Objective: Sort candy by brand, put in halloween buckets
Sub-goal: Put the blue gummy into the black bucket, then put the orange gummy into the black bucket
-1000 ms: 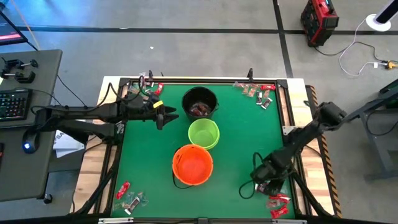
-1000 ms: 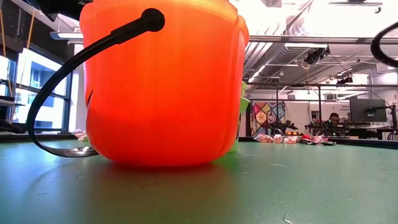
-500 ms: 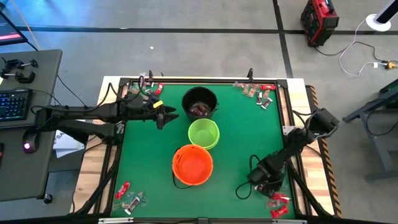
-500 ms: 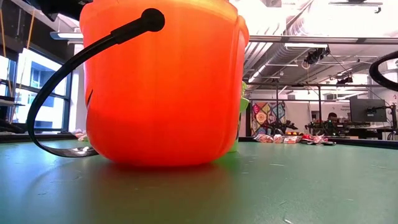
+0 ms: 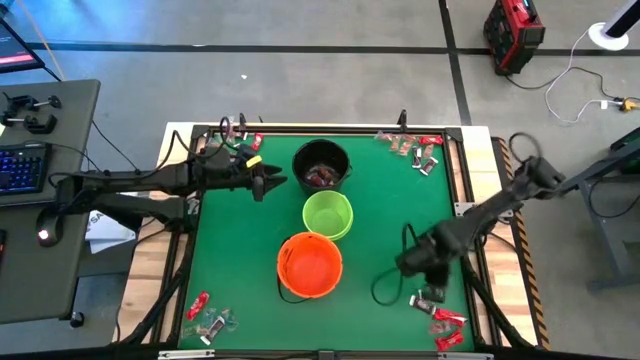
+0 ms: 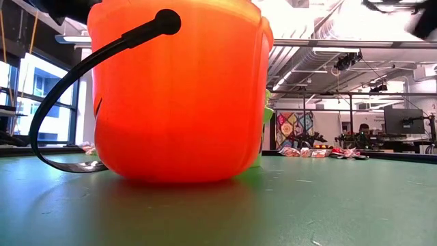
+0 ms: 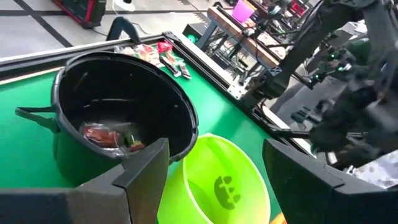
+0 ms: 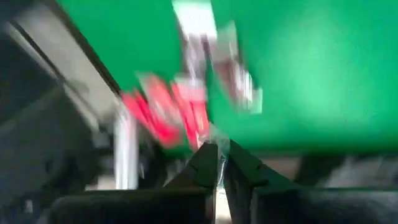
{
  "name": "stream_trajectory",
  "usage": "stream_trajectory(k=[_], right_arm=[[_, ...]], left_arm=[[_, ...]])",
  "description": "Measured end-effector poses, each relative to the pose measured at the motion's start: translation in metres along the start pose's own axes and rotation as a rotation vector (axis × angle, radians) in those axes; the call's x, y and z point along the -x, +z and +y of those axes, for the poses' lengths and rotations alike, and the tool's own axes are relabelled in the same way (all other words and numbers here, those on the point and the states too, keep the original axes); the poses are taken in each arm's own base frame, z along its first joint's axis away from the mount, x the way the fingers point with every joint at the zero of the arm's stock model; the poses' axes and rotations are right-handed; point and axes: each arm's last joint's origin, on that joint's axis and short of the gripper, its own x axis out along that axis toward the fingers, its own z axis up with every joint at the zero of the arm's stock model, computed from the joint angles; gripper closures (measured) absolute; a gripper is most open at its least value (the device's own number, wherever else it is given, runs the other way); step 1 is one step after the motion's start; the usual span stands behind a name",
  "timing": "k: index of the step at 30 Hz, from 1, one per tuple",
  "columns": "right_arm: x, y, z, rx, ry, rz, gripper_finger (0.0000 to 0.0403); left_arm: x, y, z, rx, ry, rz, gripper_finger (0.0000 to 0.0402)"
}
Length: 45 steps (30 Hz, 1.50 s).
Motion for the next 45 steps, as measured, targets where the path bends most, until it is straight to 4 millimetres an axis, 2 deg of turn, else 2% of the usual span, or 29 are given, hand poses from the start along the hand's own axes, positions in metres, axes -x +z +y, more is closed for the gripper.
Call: stream_trajectory(k=[3, 6, 9, 13, 17, 21, 23, 26, 31, 35, 40, 45], right_arm=[[0.032, 0.026, -0.004, 0.077, 0.000, -0.321, 0.0399], [0.063, 0.059, -0.017, 0.152, -0.047, -0.615, 0.0400], [0.094, 0.092, -0.034, 0.203, -0.076, -0.897, 0.0400], [0.126, 0.131, -0.064, 0.198, -0.094, -1.181, 0.0402], [0.142, 0.160, -0.094, 0.163, -0.128, -1.348, 0.0402], [0.138, 0.178, -0.117, 0.087, -0.149, -1.352, 0.0394], [0.133, 0.184, -0.125, 0.066, -0.163, -1.329, 0.0375], [0.133, 0.188, -0.130, 0.054, -0.163, -1.340, 0.0327], [0.134, 0.186, -0.134, 0.008, -0.123, -1.324, 0.0228], [0.136, 0.182, -0.133, 0.007, -0.035, -1.294, 0.0169], [0.137, 0.177, -0.132, 0.005, -0.016, -1.276, 0.0147], [0.159, 0.145, -0.135, -0.181, -0.093, -1.339, 0.0150]], left_arm=[[0.000, 0.000, 0.000, 0.023, -0.005, 0.003, 0.0151], [0.000, 0.000, -0.002, 0.064, -0.046, 0.021, 0.0151], [0.001, 0.003, -0.007, 0.112, -0.170, 0.049, 0.0151], [0.004, 0.011, -0.019, 0.160, -0.363, 0.034, 0.0151], [0.013, 0.022, -0.031, 0.162, -0.493, -0.068, 0.0151], [0.027, 0.031, -0.037, 0.151, -0.561, -0.164, 0.0151], [0.033, 0.034, -0.038, 0.150, -0.565, -0.199, 0.0151], [0.039, 0.037, -0.038, 0.132, -0.550, -0.248, 0.0151], [0.043, 0.038, -0.038, 0.115, -0.548, -0.257, 0.0151], [0.041, 0.035, -0.036, 0.099, -0.522, -0.232, 0.0151], [0.038, 0.030, -0.033, 0.068, -0.472, -0.185, 0.0151], [0.035, 0.028, -0.025, 0.005, -0.403, -0.162, 0.0151]])
